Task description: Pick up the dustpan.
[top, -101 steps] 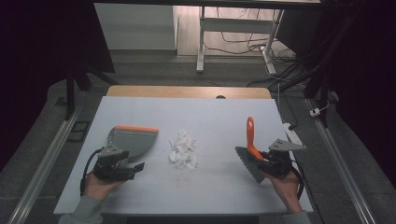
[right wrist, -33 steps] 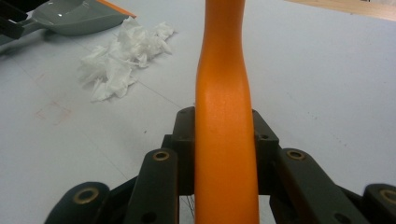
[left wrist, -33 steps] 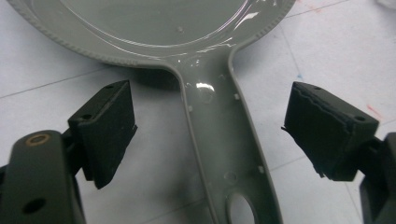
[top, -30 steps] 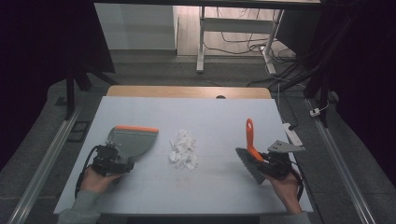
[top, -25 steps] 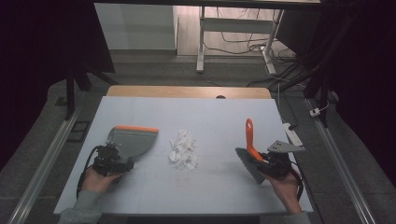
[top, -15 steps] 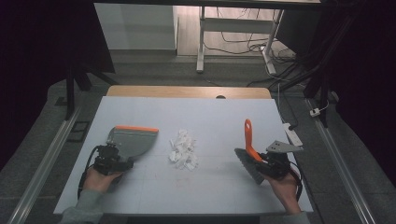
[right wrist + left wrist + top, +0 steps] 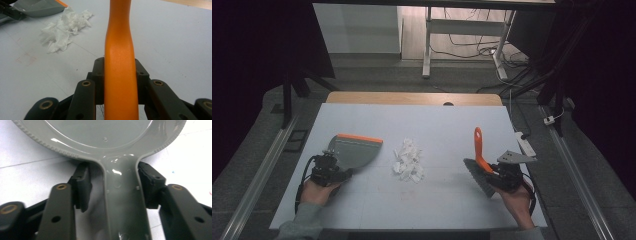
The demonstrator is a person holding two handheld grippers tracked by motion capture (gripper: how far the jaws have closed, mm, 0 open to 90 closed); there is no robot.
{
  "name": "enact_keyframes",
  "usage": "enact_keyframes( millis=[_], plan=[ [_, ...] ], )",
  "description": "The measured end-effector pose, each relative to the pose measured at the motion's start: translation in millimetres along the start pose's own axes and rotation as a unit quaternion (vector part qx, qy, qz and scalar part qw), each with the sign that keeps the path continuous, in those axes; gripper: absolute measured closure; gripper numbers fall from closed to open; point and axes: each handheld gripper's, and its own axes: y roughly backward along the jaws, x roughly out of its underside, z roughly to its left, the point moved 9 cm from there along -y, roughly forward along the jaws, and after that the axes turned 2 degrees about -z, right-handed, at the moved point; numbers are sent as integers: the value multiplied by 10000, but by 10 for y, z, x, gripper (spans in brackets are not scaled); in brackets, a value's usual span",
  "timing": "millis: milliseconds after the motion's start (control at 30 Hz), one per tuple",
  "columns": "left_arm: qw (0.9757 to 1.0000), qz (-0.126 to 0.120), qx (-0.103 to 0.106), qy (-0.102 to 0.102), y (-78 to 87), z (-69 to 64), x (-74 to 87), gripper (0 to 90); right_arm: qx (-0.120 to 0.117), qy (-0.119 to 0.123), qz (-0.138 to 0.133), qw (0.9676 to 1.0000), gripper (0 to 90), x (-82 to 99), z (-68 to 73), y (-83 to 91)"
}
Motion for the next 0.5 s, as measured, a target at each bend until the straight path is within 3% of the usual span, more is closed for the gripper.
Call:
enact_keyframes(
  millis=[67,500],
  plan=[
    [10000,-82,19,-4,8,4,-16,601,-7,5,7,10000,706,-1,7,-4],
    [9997,-170,162,-37,37,56,-24,615,11,-3,-13,10000,707,-7,2,2]
  ],
)
